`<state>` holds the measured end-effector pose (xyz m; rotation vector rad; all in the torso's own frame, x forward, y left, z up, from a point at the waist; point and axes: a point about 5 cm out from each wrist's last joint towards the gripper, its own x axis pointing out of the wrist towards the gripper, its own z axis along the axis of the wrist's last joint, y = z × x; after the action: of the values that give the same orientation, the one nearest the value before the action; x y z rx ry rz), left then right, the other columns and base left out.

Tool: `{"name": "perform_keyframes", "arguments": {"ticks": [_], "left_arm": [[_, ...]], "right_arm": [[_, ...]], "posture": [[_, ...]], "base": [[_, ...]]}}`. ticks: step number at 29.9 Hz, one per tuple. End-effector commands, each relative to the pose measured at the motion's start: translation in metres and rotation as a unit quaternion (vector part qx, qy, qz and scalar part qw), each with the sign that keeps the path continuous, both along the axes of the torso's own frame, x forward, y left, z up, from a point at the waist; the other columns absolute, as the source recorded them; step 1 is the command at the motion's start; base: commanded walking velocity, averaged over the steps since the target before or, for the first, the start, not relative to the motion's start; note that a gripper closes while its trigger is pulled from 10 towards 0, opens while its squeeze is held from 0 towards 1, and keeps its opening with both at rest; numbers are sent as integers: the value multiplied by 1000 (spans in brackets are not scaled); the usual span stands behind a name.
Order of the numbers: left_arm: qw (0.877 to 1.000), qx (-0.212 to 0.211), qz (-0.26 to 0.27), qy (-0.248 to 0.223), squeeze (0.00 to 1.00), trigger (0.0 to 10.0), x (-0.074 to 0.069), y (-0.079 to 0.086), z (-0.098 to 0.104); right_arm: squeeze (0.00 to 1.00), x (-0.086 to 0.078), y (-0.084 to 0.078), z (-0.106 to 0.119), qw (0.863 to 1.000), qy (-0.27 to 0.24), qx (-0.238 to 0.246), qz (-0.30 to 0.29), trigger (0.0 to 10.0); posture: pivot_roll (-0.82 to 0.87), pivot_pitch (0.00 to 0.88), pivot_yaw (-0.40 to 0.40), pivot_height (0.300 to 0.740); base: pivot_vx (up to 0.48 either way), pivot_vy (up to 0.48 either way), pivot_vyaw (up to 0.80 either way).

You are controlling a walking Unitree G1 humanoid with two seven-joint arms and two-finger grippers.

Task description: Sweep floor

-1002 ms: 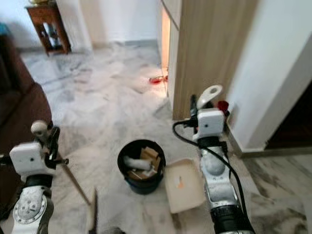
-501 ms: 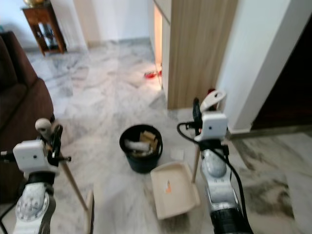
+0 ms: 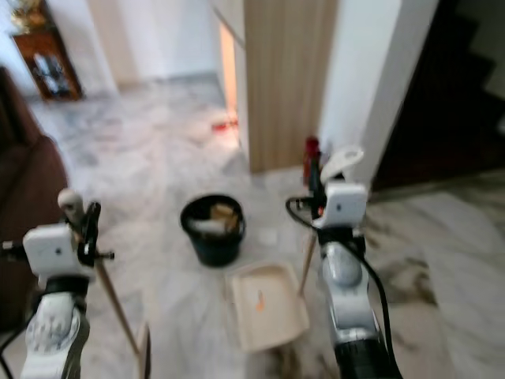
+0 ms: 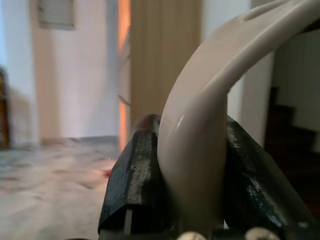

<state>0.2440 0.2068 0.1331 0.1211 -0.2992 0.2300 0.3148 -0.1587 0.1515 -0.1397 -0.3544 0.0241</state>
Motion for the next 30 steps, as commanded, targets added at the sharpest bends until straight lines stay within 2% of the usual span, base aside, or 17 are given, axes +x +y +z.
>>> {"name": "perform_keyframes", "arguments": {"ticks": [1,10,18,26,30], "left_arm": [[1000,9,1,-26,0,10000,4,0,10],[1000,11,-6,-12,0,10000,8,2,5],[1000,12,-8,-15,0,10000,12,5,6],[1000,14,-7,-19,0,10000,17,5,6],[1000,27,-7,-13,0,10000,10,10,4]], "right_arm": [[0,2,2,16,1000,-30,3,5,10000],[0,3,4,13,1000,-25,3,4,10000],[0,5,-1,12,1000,-23,3,-13,10000],[0,1,-2,0,1000,-7,1,-18,10000],[0,-7,-14,-9,999,9,-28,-23,10000]], "posture": [[70,0,16,740],[69,0,14,740],[66,0,26,740],[75,0,29,740],[75,0,22,740]], "base": [[0,0,-800],[0,0,-800],[0,0,-800],[0,0,-800],[0,0,-800]]}}
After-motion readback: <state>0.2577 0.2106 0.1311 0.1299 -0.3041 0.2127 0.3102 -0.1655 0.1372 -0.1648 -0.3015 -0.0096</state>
